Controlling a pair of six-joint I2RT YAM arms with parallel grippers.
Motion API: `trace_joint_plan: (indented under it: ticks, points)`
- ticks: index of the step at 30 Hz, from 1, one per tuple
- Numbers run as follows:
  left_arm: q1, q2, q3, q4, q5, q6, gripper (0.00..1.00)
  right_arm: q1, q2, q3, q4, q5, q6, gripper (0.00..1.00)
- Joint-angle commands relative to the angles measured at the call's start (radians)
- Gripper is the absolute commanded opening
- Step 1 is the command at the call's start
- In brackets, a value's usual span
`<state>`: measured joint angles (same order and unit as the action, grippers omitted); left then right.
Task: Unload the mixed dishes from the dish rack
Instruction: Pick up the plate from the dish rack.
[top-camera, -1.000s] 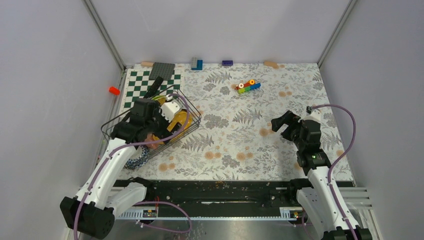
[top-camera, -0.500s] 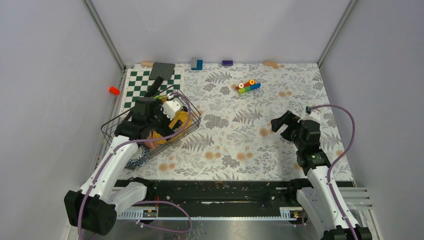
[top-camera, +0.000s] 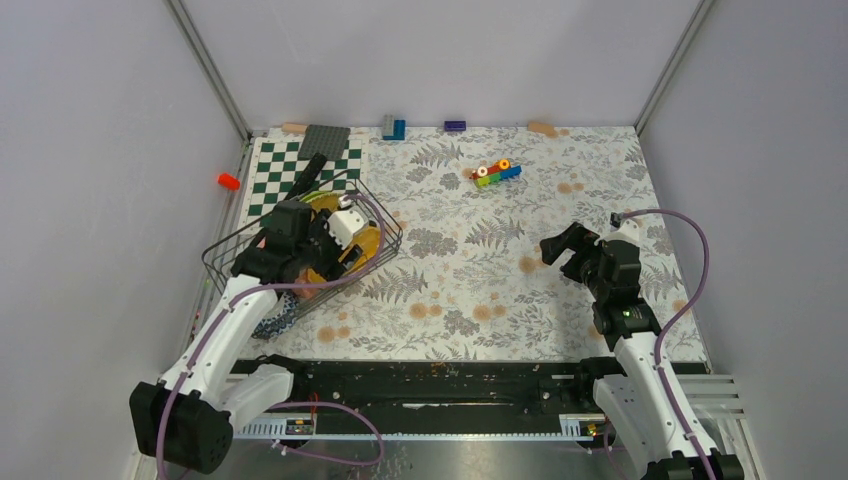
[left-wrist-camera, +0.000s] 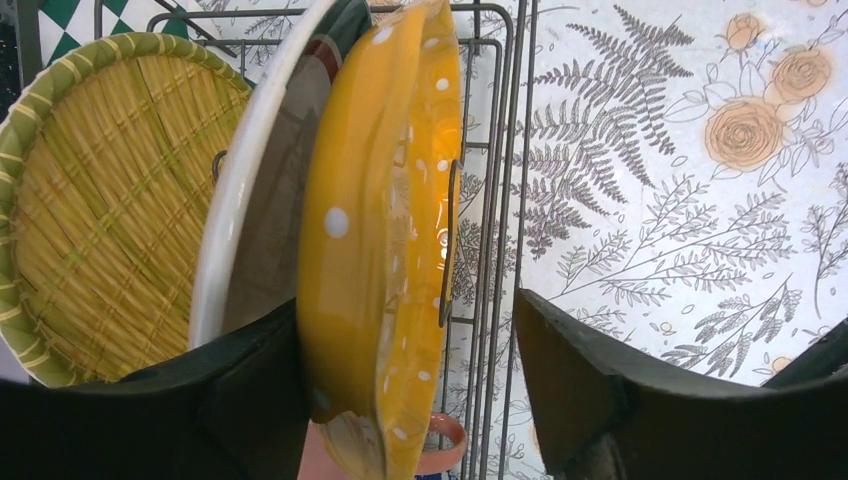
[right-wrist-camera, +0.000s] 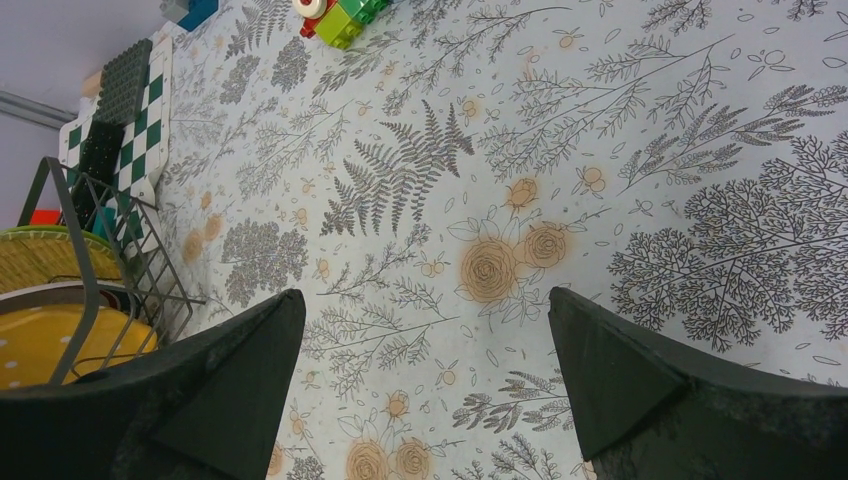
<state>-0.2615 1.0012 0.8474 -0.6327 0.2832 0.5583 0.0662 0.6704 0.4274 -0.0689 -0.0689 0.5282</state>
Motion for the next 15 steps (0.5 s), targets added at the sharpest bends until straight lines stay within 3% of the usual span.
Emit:
trace_joint_plan:
  ticks: [1,9,15]
  points:
    - [0.004,-0.030,-0.024,0.036,0.033,0.035,0.62,-0.002,-0.013,-0.003,0.041,-0.016,-0.010,0.99]
    - [0.004,-0.023,-0.033,0.073,0.019,0.064,0.42,-0.002,-0.016,0.003,0.021,-0.002,-0.012,0.99]
    - [0.004,-0.009,-0.009,0.073,0.027,0.082,0.19,-0.002,-0.022,0.003,0.020,-0.005,-0.016,0.99]
